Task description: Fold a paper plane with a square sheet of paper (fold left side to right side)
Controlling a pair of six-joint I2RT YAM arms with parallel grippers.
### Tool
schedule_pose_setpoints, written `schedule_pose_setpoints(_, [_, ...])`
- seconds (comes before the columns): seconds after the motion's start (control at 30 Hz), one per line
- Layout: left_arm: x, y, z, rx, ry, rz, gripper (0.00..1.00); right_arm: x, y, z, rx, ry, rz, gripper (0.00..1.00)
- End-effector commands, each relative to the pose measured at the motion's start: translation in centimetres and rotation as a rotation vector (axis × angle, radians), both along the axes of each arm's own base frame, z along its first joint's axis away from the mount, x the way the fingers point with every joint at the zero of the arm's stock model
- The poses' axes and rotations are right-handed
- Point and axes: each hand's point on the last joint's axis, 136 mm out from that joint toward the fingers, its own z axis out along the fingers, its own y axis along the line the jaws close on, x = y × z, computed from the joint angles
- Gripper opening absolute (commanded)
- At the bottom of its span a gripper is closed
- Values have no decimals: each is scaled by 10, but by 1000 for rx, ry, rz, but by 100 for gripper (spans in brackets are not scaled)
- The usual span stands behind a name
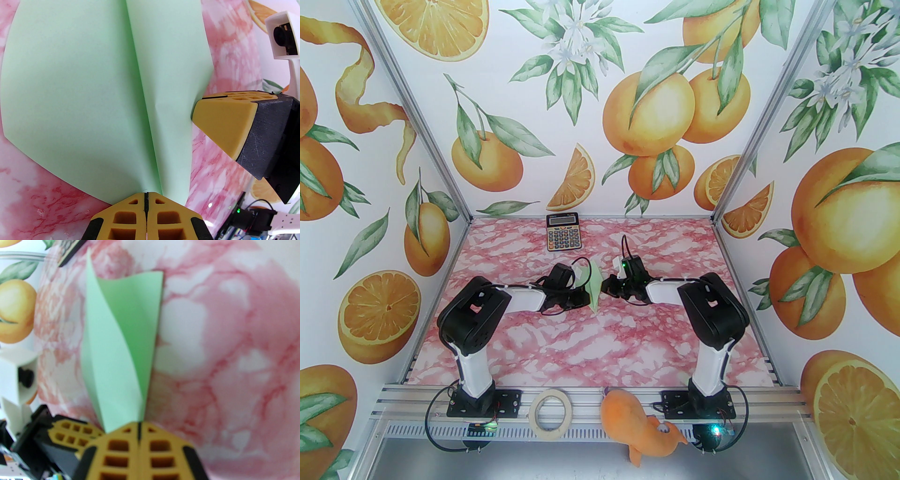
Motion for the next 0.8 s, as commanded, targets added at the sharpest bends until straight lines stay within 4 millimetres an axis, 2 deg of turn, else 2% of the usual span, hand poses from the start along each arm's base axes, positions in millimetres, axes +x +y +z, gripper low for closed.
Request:
schedule_pose_setpoints(0.0, [0, 3, -9, 51, 11, -14, 3, 5, 5, -2, -11, -9, 17, 0])
schedule_pose_setpoints(0.43, [0, 3, -13, 62, 22, -28, 2, 10, 7, -5, -20, -4, 28, 0])
schedule_pose_setpoints(0.77, [6, 2, -11, 80, 15, -33, 2, 5, 8, 6, 1, -26, 41, 0])
